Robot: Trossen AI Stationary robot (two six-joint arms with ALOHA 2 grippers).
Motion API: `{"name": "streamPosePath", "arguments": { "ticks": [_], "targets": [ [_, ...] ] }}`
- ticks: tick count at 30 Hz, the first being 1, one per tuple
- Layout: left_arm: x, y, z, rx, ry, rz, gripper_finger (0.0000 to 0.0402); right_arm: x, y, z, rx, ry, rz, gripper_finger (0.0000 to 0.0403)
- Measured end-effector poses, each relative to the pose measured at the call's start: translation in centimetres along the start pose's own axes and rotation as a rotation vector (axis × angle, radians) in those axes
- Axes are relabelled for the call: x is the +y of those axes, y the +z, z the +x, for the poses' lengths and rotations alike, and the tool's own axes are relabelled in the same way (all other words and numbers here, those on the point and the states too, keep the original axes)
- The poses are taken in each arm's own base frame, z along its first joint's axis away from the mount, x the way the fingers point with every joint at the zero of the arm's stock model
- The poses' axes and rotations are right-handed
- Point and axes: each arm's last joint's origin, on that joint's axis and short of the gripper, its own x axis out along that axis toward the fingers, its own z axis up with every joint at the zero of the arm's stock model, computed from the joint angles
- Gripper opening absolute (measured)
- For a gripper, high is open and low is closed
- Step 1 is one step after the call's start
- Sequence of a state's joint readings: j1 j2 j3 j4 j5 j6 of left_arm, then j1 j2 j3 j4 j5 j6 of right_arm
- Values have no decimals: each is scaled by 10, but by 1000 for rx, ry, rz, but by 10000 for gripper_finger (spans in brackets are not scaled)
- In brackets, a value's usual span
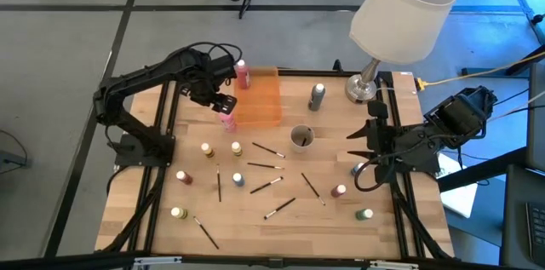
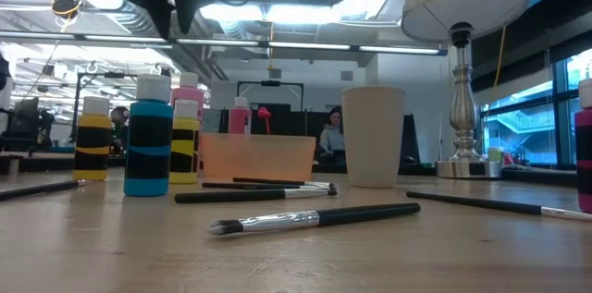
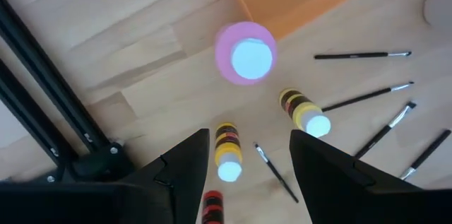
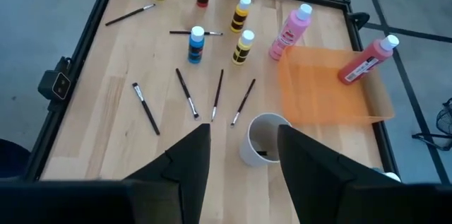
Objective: Pick & Place Paint Supplies
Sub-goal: Put the large pink paint bottle into the orange bin
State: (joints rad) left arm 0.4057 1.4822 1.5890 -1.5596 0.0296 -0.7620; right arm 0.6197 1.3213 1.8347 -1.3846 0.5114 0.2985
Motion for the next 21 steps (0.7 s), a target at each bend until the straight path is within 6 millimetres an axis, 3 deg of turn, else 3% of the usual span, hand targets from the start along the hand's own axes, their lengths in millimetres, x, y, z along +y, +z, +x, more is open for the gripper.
{"name": "streamPosePath", "arguments": {
  "ticks": [5, 14, 21],
  "targets": [
    [-2, 2, 0, -19, -17, 39, 210, 0, 0, 0, -2, 2, 1, 170],
    [-2, 0, 14, 45, -30, 101, 279, 2, -1, 4, 12, 16, -4, 170],
    [1, 2, 20, -10, 63, 96, 285, 3, -1, 5, 13, 25, -4, 170]
  ]
}}
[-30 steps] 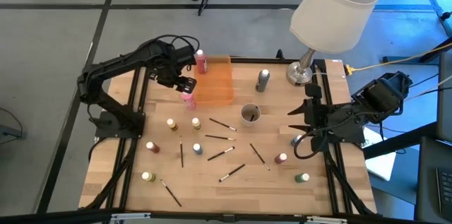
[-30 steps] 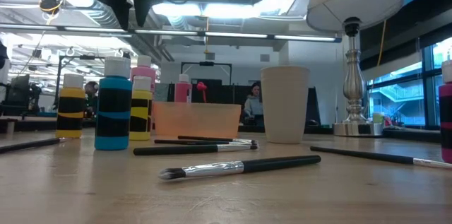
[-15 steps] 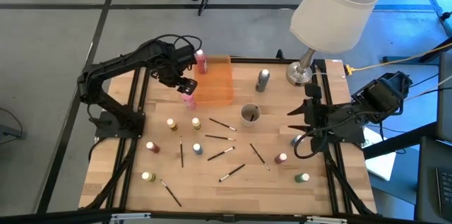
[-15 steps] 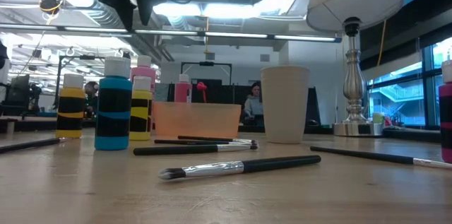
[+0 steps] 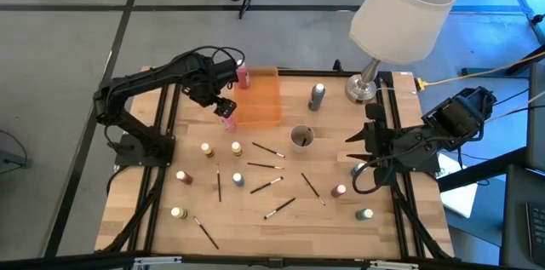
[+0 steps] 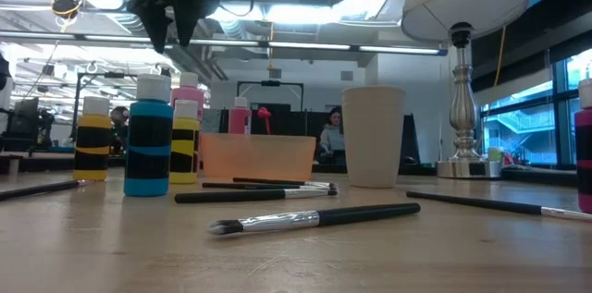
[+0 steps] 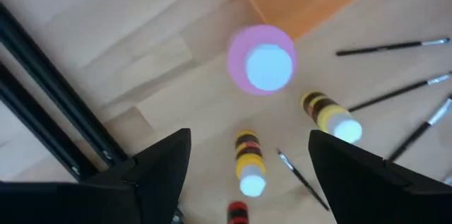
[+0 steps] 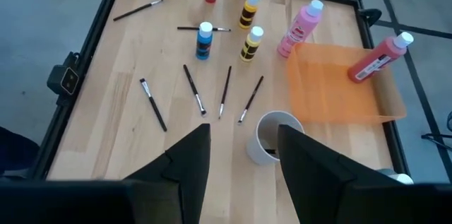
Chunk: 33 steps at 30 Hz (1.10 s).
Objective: Pick & Place Paint Supplies
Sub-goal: Put the large pink paint bottle into the orange bin
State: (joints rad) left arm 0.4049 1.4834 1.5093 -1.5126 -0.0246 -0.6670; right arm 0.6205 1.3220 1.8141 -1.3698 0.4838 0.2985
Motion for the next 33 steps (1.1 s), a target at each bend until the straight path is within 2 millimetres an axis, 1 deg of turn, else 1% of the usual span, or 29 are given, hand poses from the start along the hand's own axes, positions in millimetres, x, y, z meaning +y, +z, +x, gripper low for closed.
{"name": "streamPosePath", "arguments": {
  "ticks": [5, 12, 17, 33],
  "targets": [
    [-2, 3, 0, -33, -20, -2, 285, 0, 0, 0, 0, -1, 0, 170],
    [-6, 8, -1, -93, -52, -49, 285, 0, 0, 0, 3, -1, -1, 170],
    [-7, 8, 1, -84, -41, -68, 278, 0, -1, 0, 11, 5, -6, 170],
    [-23, 25, 33, 23, 18, -39, 274, 0, -2, 0, 20, 20, -18, 170]
  ]
}}
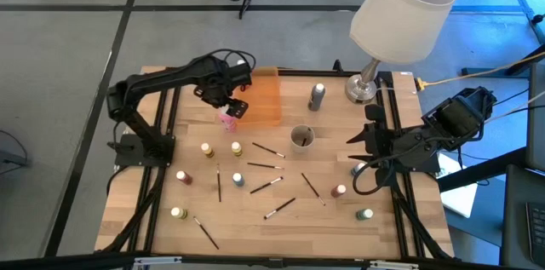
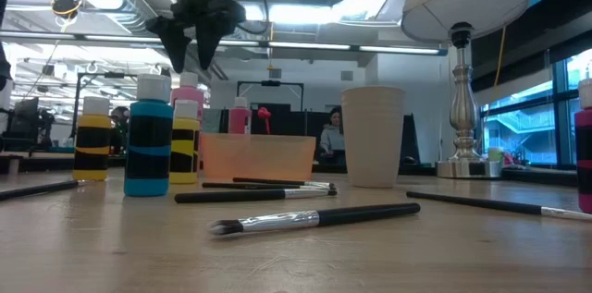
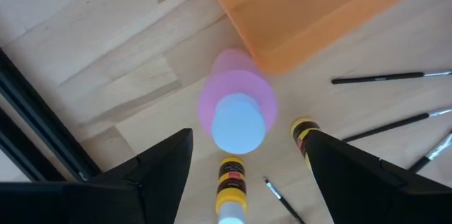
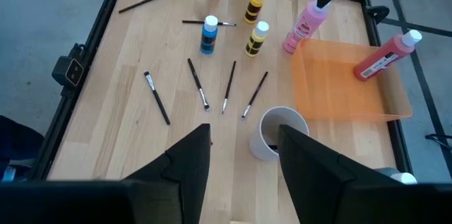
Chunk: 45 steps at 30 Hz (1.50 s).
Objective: Pick & Place Paint Supplies
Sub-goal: Put the large pink paint bottle into the orange bin
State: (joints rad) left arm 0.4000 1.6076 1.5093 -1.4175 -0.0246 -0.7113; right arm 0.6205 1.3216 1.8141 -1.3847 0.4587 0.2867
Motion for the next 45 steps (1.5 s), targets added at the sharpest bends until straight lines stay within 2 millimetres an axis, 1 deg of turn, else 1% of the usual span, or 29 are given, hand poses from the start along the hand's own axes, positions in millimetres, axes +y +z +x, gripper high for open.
{"name": "streamPosePath", "arguments": {
  "ticks": [8, 23, 45],
  "targets": [
    [-3, 2, 5, 41, -14, 15, 273, -1, -2, -1, 10, -2, -5, 170],
    [-2, 2, 5, 30, 5, 9, 241, -2, -3, -2, 15, -3, -6, 170],
    [-1, 3, 5, 15, 23, 14, 239, -1, -3, -2, 20, 13, -3, 170]
  ]
}}
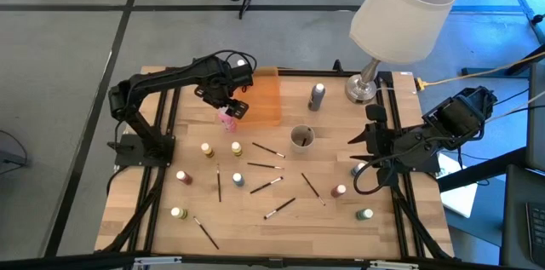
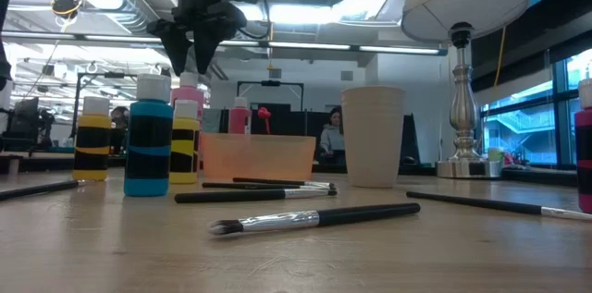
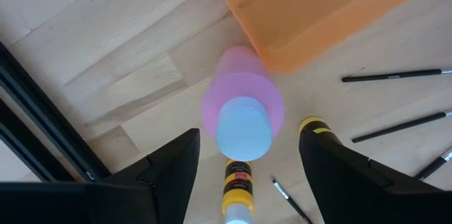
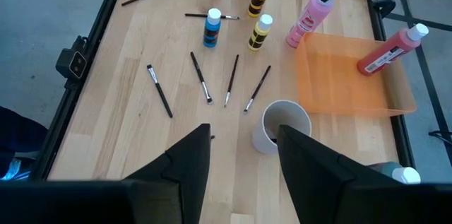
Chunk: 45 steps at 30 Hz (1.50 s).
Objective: Pick & Place Paint Supplies
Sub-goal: Put the large pink paint bottle into the orange bin
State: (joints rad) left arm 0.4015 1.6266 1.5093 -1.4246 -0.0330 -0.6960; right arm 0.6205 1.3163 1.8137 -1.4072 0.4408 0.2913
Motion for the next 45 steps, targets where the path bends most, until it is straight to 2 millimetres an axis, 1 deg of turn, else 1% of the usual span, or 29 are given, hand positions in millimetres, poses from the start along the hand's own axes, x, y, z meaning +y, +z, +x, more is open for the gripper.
{"name": "streamPosePath", "arguments": {
  "ticks": [15, 24, 33, 45],
  "targets": [
    [1, 5, 5, 12, 8, 0, 239, 0, 0, 0, 1, -1, -1, 170],
    [-4, 10, 15, 58, 14, 13, 239, 0, 0, 0, 3, -1, 6, 170],
    [-3, 9, 16, 75, 27, 15, 239, 0, 0, 0, 3, -2, 6, 170],
    [-2, 10, 16, 53, 46, 11, 239, 0, 0, 0, 2, -4, 6, 170]
  ]
}}
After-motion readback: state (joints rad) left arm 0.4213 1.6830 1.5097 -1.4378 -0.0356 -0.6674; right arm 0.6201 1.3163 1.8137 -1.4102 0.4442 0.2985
